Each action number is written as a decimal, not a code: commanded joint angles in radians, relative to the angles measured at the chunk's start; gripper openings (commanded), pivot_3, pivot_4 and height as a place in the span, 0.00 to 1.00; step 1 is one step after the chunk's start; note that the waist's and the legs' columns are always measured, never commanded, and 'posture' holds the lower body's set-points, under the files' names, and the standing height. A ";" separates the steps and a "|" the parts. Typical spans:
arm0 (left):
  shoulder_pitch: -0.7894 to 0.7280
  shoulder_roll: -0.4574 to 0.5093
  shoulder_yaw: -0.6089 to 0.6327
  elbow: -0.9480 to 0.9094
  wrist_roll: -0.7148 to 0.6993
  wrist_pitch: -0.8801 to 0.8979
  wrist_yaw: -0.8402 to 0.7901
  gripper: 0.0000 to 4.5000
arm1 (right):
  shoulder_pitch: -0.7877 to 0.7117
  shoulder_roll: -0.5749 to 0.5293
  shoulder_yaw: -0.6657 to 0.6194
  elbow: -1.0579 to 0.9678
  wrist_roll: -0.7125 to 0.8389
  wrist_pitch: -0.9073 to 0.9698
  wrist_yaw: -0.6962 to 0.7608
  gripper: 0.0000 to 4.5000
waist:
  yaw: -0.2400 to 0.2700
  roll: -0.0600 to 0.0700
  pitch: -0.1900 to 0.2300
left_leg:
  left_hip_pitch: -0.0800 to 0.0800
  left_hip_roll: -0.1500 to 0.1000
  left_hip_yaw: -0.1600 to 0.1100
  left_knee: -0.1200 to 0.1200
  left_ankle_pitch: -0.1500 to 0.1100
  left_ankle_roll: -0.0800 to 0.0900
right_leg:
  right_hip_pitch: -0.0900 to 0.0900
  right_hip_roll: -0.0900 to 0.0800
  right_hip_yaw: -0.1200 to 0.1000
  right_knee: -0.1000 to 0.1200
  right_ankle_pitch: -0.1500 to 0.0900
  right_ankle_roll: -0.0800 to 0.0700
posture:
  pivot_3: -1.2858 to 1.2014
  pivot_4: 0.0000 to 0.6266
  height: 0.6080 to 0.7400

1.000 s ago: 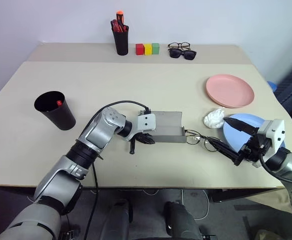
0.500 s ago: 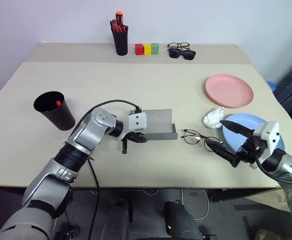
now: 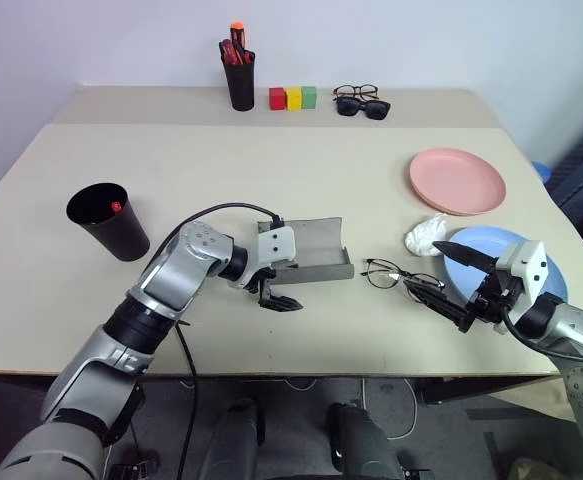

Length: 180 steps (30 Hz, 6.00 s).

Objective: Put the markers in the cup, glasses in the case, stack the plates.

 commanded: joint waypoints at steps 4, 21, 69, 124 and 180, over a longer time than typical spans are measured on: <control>0.163 0.050 0.258 -0.201 -0.306 -0.096 -0.045 1.00 | -0.077 -0.058 0.072 0.128 -0.070 -0.013 0.060 1.00 | -0.008 0.001 -0.001 | 0.002 0.000 0.001 0.000 0.000 0.000 | 0.000 0.000 0.001 0.001 0.000 0.000 | 0.52 0.24 1.00; 0.463 0.374 0.467 -0.288 -0.516 -0.178 -0.274 1.00 | -0.371 -0.030 0.259 0.513 -0.193 -0.080 0.192 1.00 | -0.014 0.002 -0.001 | 0.002 0.001 0.002 -0.001 0.000 0.000 | 0.001 -0.001 0.001 -0.001 0.000 -0.001 | 0.52 0.24 1.00; 0.595 0.388 0.501 -0.379 -0.559 -0.188 -0.137 1.00 | -0.787 0.251 0.474 0.699 -0.220 -0.176 0.354 0.01 | -0.021 0.002 0.000 | 0.002 0.005 0.005 -0.003 0.000 -0.001 | -0.003 0.002 0.001 -0.001 0.001 -0.003 | 0.52 0.24 1.00; -0.535 -0.127 0.082 1.091 0.186 -0.781 0.251 0.01 | 0.082 0.038 0.059 0.005 -0.204 -0.078 -0.006 1.00 | -0.017 0.000 0.001 | 0.001 0.007 0.005 -0.001 0.000 -0.001 | -0.002 0.006 0.001 -0.001 0.002 -0.002 | 0.52 0.24 1.00; -0.644 -0.173 0.139 1.282 0.255 -0.784 0.211 0.01 | 0.093 0.067 0.029 -0.163 -0.035 -0.015 -0.037 1.00 | 0.009 -0.002 0.002 | 0.001 0.007 0.003 0.000 0.000 -0.001 | -0.002 0.007 0.000 0.001 0.002 -0.002 | 0.52 0.24 1.00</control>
